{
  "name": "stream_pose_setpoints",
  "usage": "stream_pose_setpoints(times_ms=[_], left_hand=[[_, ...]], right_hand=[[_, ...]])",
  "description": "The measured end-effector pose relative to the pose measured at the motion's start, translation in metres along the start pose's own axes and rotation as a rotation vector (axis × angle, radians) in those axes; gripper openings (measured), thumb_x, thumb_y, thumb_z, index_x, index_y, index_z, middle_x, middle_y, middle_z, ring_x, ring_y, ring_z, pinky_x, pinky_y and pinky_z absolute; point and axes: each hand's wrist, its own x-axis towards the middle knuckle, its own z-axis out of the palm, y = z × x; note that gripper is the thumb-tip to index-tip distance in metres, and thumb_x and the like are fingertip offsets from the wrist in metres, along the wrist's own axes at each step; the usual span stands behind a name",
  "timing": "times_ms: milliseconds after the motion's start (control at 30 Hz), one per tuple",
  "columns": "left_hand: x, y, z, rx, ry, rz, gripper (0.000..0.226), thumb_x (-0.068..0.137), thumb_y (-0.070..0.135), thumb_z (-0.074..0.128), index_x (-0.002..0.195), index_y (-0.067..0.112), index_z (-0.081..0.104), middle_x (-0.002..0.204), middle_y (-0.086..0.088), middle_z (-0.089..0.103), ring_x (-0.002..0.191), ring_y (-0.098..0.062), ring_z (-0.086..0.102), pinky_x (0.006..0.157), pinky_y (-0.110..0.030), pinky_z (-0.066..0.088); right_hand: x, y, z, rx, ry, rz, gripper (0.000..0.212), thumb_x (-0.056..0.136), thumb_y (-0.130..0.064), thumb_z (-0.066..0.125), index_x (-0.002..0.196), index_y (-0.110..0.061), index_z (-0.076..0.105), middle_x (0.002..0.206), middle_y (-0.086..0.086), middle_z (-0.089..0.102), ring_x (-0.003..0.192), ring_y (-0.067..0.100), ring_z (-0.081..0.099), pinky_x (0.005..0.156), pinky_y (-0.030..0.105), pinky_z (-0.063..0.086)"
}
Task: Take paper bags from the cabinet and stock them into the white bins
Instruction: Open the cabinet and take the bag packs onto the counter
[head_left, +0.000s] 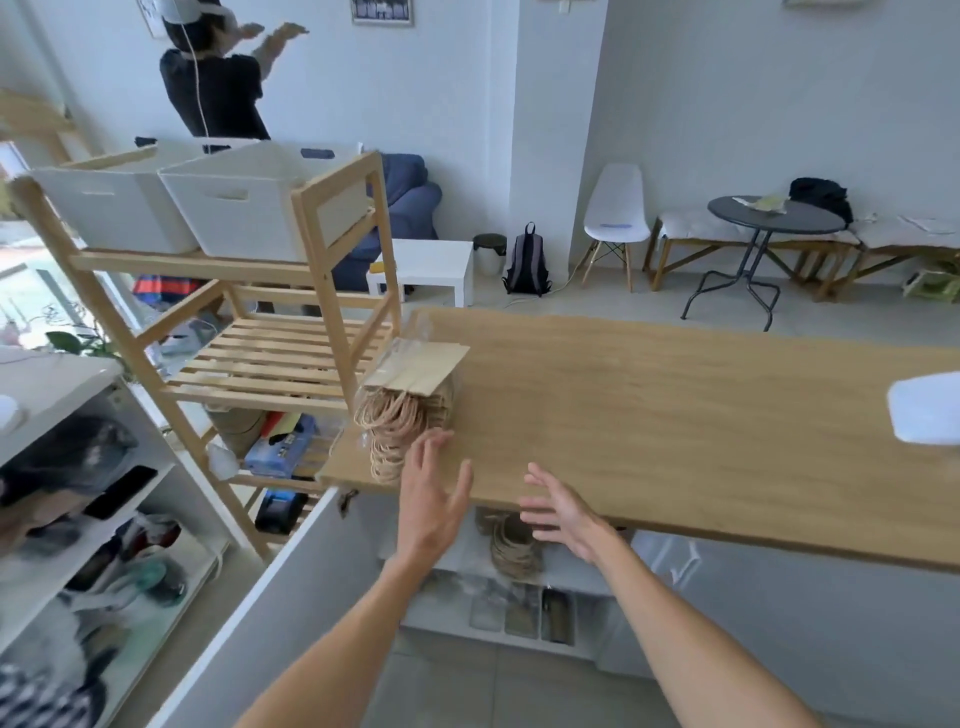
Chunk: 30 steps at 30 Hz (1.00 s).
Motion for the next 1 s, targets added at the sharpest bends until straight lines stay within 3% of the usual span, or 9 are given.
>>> stream_pose_setpoints(times_ms=[100, 200, 300, 433, 633, 733, 833, 900, 1000], left_hand=[[-0.058, -0.005, 0.026, 0.010, -0.254, -0.071, 0.038, 0.098, 0.042, 0.054, 0.129, 0.021, 0.051, 0.123, 0.010, 0.054, 0.118, -0.008, 0.050, 0.101, -0.027, 0.042], [-0.097, -0.025, 0.042, -0.017, -0.468, -0.292, 0.047, 0.095, 0.052, 0.054, 0.128, 0.019, 0.055, 0.121, 0.005, 0.061, 0.116, -0.014, 0.058, 0.097, -0.031, 0.048], [-0.114, -0.043, 0.050, -0.088, -0.507, -0.510, 0.054, 0.089, 0.064, 0.051, 0.122, 0.022, 0.059, 0.119, 0.003, 0.065, 0.114, -0.017, 0.060, 0.091, -0.028, 0.046], [-0.112, -0.069, 0.060, -0.093, -0.570, -0.639, 0.043, 0.098, 0.052, 0.050, 0.128, 0.022, 0.058, 0.123, 0.004, 0.062, 0.111, -0.015, 0.057, 0.091, -0.028, 0.040], [-0.094, -0.129, 0.107, -0.069, -0.592, -0.683, 0.061, 0.094, 0.064, 0.045, 0.138, 0.022, 0.052, 0.136, 0.002, 0.057, 0.123, -0.019, 0.052, 0.100, -0.034, 0.038], [-0.080, -0.168, 0.138, -0.075, -0.566, -0.653, 0.057, 0.098, 0.057, 0.043, 0.141, 0.018, 0.049, 0.140, 0.000, 0.053, 0.122, -0.016, 0.048, 0.103, -0.032, 0.034], [-0.062, -0.212, 0.167, -0.057, -0.492, -0.662, 0.061, 0.097, 0.059, 0.044, 0.141, 0.017, 0.048, 0.142, -0.005, 0.052, 0.118, -0.018, 0.048, 0.097, -0.031, 0.033], [-0.051, -0.238, 0.188, -0.051, -0.440, -0.669, 0.060, 0.097, 0.058, 0.045, 0.141, 0.018, 0.048, 0.144, -0.005, 0.051, 0.124, -0.023, 0.050, 0.098, -0.032, 0.033], [-0.035, -0.268, 0.223, -0.107, -0.381, -0.725, 0.062, 0.094, 0.062, 0.046, 0.140, 0.020, 0.048, 0.145, -0.006, 0.051, 0.130, -0.028, 0.049, 0.104, -0.037, 0.035]], right_hand=[[-0.023, 0.038, -0.012, -0.039, 0.020, 0.054, 0.058, 0.098, -0.061, 0.047, 0.140, -0.023, 0.054, 0.128, 0.009, 0.065, 0.114, 0.026, 0.065, 0.102, 0.047, 0.049], [-0.038, 0.076, -0.028, -0.046, 0.025, 0.120, 0.057, 0.099, -0.058, 0.047, 0.143, -0.021, 0.053, 0.127, 0.010, 0.066, 0.112, 0.027, 0.066, 0.097, 0.044, 0.051], [-0.042, 0.107, -0.046, -0.022, 0.060, 0.177, 0.058, 0.100, -0.056, 0.047, 0.146, -0.020, 0.050, 0.133, 0.011, 0.063, 0.116, 0.027, 0.063, 0.096, 0.044, 0.051], [-0.033, 0.138, -0.061, 0.019, 0.107, 0.229, 0.054, 0.101, -0.051, 0.049, 0.145, -0.020, 0.050, 0.129, 0.010, 0.064, 0.115, 0.025, 0.064, 0.099, 0.045, 0.051], [0.041, 0.175, -0.071, 0.147, 0.255, 0.192, 0.049, 0.105, -0.043, 0.047, 0.147, -0.018, 0.047, 0.139, 0.009, 0.058, 0.123, 0.023, 0.058, 0.101, 0.044, 0.049], [0.096, 0.204, -0.071, 0.211, 0.411, 0.134, 0.060, 0.103, -0.054, 0.042, 0.152, -0.020, 0.043, 0.149, 0.006, 0.050, 0.134, 0.024, 0.050, 0.112, 0.044, 0.041], [0.146, 0.225, -0.074, 0.167, 0.514, 0.079, 0.061, 0.101, -0.059, 0.041, 0.153, -0.026, 0.043, 0.155, 0.001, 0.047, 0.139, 0.020, 0.047, 0.107, 0.032, 0.034], [0.175, 0.237, -0.077, 0.066, 0.469, 0.037, 0.059, 0.103, -0.057, 0.038, 0.154, -0.028, 0.040, 0.158, -0.001, 0.043, 0.142, 0.018, 0.043, 0.103, 0.029, 0.032], [0.214, 0.252, -0.079, -0.013, 0.370, 0.021, 0.065, 0.102, -0.058, 0.038, 0.159, -0.026, 0.030, 0.164, -0.003, 0.032, 0.145, 0.018, 0.037, 0.113, 0.033, 0.030]])
